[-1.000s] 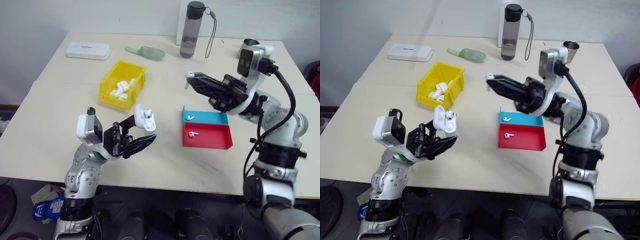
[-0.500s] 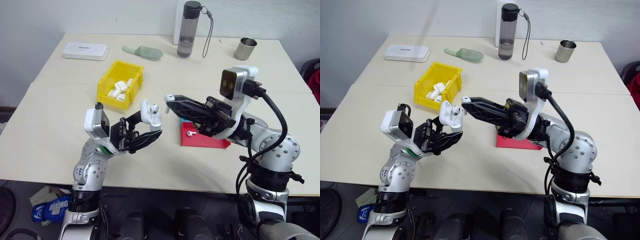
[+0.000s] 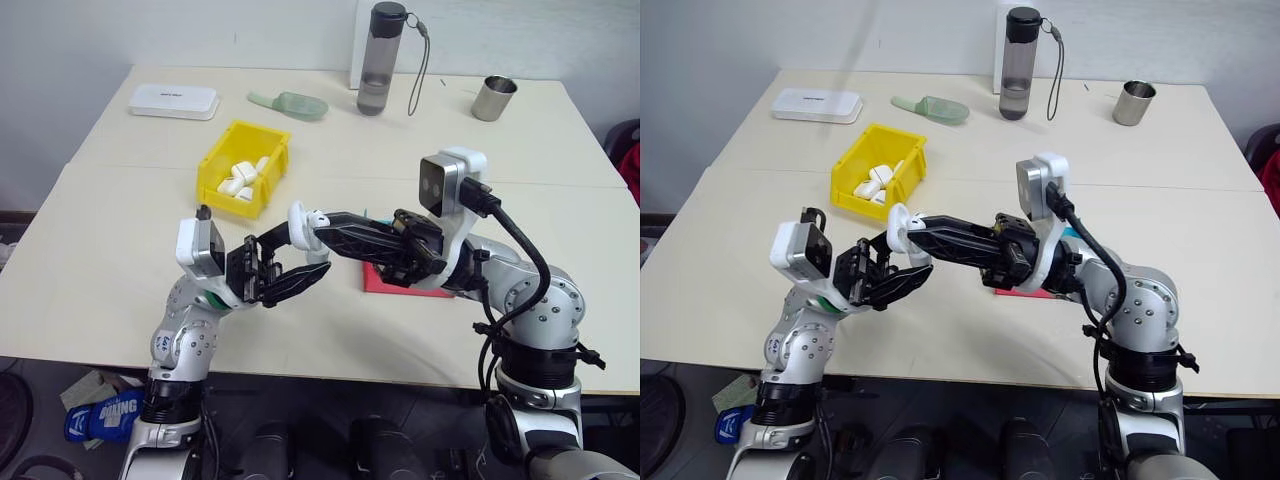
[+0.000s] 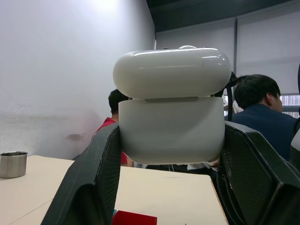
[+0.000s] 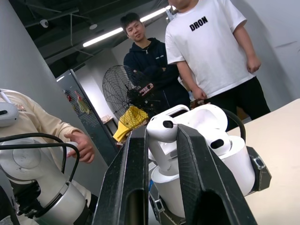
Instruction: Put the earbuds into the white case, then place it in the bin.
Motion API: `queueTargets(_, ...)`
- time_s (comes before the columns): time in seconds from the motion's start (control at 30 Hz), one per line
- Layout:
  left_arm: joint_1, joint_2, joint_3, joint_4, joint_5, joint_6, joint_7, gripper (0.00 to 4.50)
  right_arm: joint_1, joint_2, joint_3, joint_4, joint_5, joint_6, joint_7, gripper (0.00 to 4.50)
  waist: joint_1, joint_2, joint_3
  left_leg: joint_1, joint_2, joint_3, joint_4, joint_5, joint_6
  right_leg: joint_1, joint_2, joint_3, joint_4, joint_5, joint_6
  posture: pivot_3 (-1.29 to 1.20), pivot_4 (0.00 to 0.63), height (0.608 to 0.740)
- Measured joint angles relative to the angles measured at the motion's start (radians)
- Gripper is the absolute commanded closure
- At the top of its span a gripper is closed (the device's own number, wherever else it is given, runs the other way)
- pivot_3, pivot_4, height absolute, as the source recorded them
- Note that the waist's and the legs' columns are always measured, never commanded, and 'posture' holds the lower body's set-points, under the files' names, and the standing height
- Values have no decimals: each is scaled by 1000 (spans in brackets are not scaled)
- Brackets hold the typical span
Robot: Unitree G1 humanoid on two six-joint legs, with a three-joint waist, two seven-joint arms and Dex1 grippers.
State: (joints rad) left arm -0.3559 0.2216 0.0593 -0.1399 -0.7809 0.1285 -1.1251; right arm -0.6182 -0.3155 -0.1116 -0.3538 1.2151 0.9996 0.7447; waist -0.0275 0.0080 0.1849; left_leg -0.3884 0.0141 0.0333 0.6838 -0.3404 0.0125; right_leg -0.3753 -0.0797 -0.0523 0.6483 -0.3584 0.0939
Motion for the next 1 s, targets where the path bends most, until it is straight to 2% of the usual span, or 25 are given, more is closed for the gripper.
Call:
queueTargets(0.43, 0, -1, 1, 32, 22, 0, 2, 1744, 16, -67, 73, 0, -110, -103, 69, 4060, 0, 0, 0, 0, 0, 0, 0, 0, 0, 0, 0, 0, 0, 0, 0, 0, 150, 740)
queueTargets(0.77, 0, -10, 1, 37, 45, 0, 0, 1744, 36, -78, 76, -5, -112, -106, 68, 4060, 1, 0, 0, 0, 0, 0, 0, 0, 0, 0, 0, 0, 0, 0, 0, 0, 150, 740)
queueTargets(0.83, 0, -14, 1, 37, 45, -3, 0, 1744, 36, -79, 73, -5, -101, -102, 65, 3326, 1, 0, 0, 0, 0, 0, 0, 0, 0, 0, 0, 0, 0, 0, 0, 0, 150, 740)
queueTargets(1.0, -3, -24, 14, 37, 45, -14, 10, 1744, 37, -112, 70, -18, -95, -105, 81, 1914, 1, 0, 0, 0, 0, 0, 0, 0, 0, 0, 0, 0, -1, 0, 0, 0, 150, 740)
